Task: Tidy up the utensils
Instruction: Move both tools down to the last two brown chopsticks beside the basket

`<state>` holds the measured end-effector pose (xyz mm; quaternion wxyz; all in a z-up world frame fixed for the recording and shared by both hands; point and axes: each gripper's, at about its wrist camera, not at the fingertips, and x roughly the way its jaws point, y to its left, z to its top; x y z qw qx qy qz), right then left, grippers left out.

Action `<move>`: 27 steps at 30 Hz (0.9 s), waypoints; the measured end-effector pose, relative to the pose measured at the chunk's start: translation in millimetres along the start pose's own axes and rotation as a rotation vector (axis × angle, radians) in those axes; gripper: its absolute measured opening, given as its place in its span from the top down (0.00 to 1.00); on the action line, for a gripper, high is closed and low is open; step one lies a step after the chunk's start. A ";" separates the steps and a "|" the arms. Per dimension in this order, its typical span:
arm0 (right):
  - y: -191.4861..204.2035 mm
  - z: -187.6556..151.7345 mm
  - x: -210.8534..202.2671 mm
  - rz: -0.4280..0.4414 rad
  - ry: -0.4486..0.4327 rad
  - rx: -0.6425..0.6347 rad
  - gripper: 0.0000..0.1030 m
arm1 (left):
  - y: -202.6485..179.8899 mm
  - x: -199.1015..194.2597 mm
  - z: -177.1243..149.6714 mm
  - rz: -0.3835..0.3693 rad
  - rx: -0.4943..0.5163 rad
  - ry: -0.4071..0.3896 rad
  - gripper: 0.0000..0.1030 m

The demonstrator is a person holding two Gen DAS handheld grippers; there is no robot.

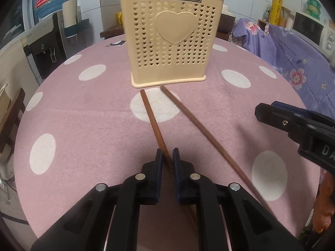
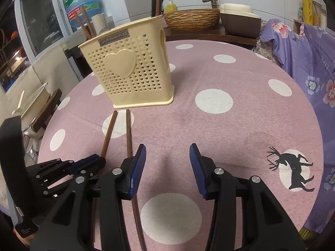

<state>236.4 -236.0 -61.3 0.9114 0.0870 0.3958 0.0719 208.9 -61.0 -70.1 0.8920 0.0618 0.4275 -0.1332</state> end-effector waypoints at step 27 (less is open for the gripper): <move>62.4 23.6 77.7 0.088 0.200 -0.241 0.66 | 47.3 23.0 33.4 0.015 -0.062 0.043 0.72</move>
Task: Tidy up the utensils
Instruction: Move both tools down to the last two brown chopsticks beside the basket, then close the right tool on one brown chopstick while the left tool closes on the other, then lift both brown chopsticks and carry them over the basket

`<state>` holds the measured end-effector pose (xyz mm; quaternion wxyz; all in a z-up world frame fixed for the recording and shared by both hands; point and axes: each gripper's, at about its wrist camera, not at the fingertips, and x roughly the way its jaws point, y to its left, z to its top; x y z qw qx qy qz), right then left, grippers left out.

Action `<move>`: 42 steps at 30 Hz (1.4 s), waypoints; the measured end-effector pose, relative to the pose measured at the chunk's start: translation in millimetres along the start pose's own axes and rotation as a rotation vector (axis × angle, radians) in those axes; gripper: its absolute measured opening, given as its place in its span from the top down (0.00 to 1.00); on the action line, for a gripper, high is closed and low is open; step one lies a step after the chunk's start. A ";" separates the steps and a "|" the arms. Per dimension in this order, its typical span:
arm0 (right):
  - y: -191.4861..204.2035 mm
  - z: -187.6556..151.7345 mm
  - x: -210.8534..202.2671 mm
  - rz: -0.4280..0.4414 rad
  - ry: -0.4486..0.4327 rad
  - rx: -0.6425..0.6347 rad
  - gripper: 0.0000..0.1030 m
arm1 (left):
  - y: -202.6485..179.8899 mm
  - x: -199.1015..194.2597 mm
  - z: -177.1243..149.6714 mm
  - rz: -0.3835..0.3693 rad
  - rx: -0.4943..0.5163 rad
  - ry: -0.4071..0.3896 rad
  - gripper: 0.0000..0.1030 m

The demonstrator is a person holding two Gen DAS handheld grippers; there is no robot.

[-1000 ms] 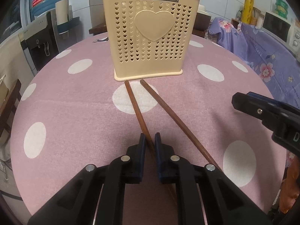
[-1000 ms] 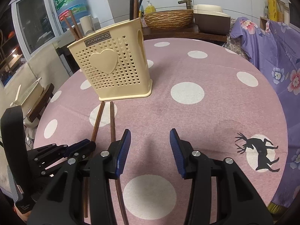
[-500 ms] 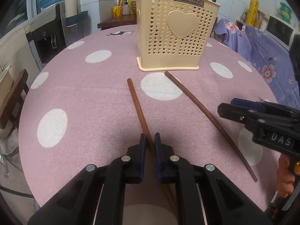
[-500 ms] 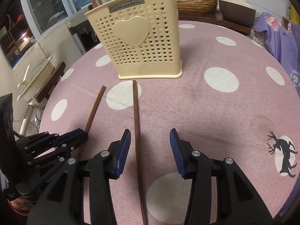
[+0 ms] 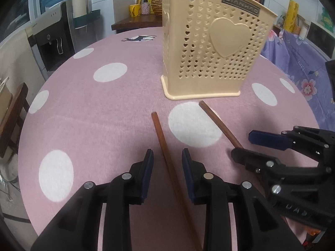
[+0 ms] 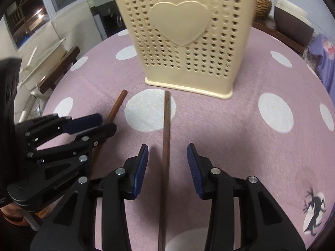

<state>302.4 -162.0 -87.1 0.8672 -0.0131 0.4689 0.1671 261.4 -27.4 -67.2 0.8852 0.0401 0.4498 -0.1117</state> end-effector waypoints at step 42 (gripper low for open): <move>-20.3 -1.3 -51.1 0.013 -0.188 0.046 0.92 | -15.1 -28.0 12.8 -0.013 0.030 -0.135 0.92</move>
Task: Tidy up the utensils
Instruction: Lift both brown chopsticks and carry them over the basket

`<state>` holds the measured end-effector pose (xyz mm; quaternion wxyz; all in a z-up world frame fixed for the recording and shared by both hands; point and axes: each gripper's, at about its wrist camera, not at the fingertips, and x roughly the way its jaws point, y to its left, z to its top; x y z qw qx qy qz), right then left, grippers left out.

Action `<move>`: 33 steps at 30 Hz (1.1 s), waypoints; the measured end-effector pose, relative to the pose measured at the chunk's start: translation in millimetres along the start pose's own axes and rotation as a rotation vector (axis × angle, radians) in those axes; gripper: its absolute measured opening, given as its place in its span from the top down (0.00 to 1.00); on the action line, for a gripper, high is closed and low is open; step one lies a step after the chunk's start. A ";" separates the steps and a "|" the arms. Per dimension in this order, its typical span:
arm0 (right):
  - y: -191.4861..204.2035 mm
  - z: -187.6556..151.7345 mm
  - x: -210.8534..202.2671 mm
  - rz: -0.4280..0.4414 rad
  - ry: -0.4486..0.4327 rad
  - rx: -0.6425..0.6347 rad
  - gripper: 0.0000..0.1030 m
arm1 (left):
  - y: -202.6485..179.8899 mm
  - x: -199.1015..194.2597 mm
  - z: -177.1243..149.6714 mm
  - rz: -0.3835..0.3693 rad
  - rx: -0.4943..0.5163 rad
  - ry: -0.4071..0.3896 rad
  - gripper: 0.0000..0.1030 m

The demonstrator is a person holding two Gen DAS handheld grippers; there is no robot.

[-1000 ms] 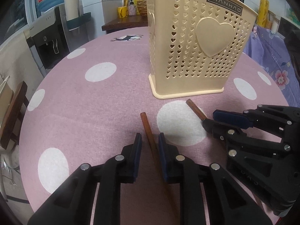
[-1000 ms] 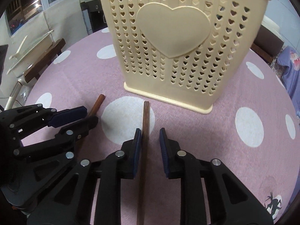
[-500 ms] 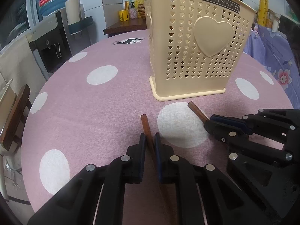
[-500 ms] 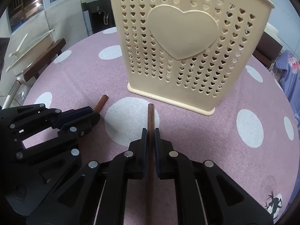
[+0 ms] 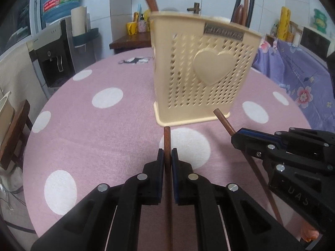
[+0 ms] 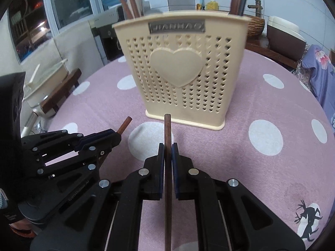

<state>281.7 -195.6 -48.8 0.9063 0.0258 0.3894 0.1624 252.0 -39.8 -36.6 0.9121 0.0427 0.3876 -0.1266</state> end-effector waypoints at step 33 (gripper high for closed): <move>-8.1 48.7 -143.8 0.051 -0.288 0.030 0.93 | 7.5 -120.0 49.2 -0.180 -0.048 -0.318 0.92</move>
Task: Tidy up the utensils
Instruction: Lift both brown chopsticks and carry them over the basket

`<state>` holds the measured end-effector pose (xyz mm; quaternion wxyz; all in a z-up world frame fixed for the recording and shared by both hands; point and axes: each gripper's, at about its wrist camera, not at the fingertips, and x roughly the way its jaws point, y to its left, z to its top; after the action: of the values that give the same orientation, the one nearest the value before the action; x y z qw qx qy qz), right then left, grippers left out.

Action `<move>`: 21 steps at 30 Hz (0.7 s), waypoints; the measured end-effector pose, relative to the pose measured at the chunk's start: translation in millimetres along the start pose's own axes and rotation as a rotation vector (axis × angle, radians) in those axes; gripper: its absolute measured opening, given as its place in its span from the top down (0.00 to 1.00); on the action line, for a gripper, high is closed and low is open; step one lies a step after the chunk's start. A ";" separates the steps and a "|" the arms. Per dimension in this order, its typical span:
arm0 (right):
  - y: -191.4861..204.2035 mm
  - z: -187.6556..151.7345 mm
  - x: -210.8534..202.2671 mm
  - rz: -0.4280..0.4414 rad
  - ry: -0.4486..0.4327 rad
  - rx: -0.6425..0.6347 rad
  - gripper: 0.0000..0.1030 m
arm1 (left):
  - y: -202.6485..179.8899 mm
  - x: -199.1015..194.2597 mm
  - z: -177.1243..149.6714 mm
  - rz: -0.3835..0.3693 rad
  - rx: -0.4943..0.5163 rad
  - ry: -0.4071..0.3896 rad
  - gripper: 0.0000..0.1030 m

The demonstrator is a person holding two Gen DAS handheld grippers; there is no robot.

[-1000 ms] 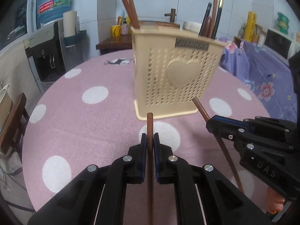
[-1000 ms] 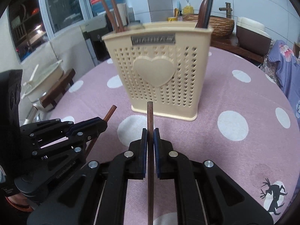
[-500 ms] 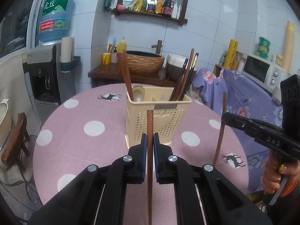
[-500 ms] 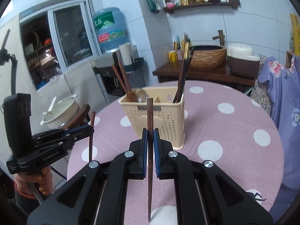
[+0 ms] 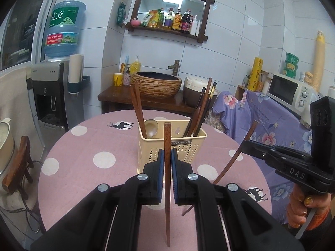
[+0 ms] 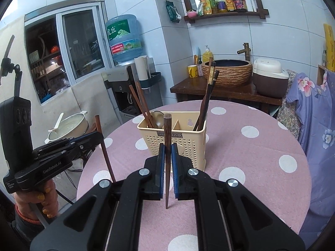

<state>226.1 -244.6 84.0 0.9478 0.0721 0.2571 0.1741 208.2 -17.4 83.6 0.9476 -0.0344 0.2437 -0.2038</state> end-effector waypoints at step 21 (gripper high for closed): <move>16.2 111.7 -48.3 -0.051 -0.220 -0.030 0.93 | -12.1 -24.4 125.9 0.001 0.013 -0.258 0.92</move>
<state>239.6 -252.6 205.8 0.9754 0.0701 0.1509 0.1447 244.2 -23.0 207.1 0.9713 -0.0540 0.1186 -0.1989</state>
